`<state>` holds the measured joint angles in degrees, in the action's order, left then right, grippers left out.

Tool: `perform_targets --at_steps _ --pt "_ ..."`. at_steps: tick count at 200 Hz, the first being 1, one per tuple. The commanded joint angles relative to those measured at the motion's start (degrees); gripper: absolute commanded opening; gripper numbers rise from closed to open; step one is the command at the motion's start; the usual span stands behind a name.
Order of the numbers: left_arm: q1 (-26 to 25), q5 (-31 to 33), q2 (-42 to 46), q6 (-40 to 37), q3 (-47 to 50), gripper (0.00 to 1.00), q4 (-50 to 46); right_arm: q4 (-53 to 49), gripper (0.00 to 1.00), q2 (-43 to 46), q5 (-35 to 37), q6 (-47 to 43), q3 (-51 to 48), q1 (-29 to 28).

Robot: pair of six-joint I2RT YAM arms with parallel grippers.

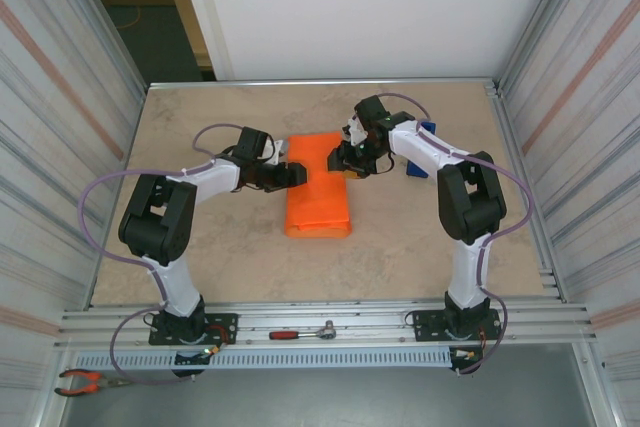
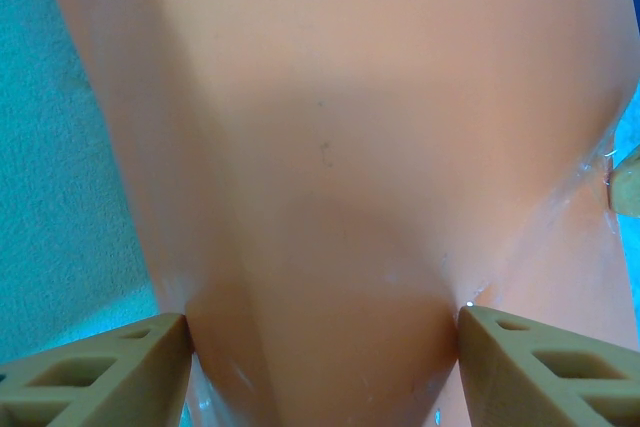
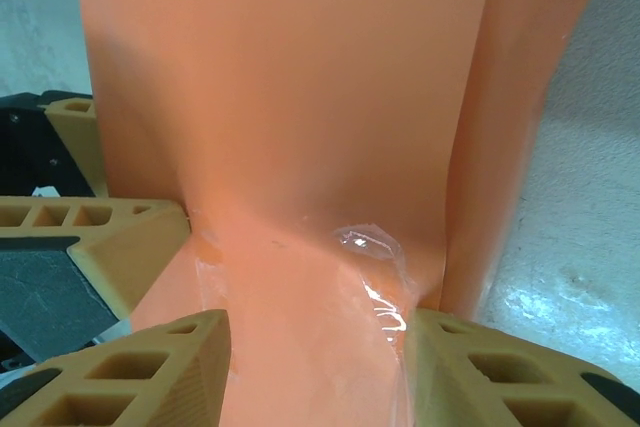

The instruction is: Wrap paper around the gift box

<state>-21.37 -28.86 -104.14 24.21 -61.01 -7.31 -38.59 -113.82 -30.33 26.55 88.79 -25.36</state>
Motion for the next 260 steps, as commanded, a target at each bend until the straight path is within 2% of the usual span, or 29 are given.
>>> perform_targets --at_steps 1,111,260 --pt "-1.66 5.49 -3.73 -1.7 2.7 0.68 -6.4 0.36 0.53 1.54 0.4 0.62 -1.08 0.48" --pt "-1.76 5.55 -3.7 -1.66 2.73 0.66 -6.47 -0.79 0.67 2.2 2.44 -0.16 -0.9 0.06" --pt "-1.84 5.48 -4.14 -1.56 2.66 0.63 -6.64 -1.98 0.71 2.42 5.38 0.01 -0.03 -0.56"
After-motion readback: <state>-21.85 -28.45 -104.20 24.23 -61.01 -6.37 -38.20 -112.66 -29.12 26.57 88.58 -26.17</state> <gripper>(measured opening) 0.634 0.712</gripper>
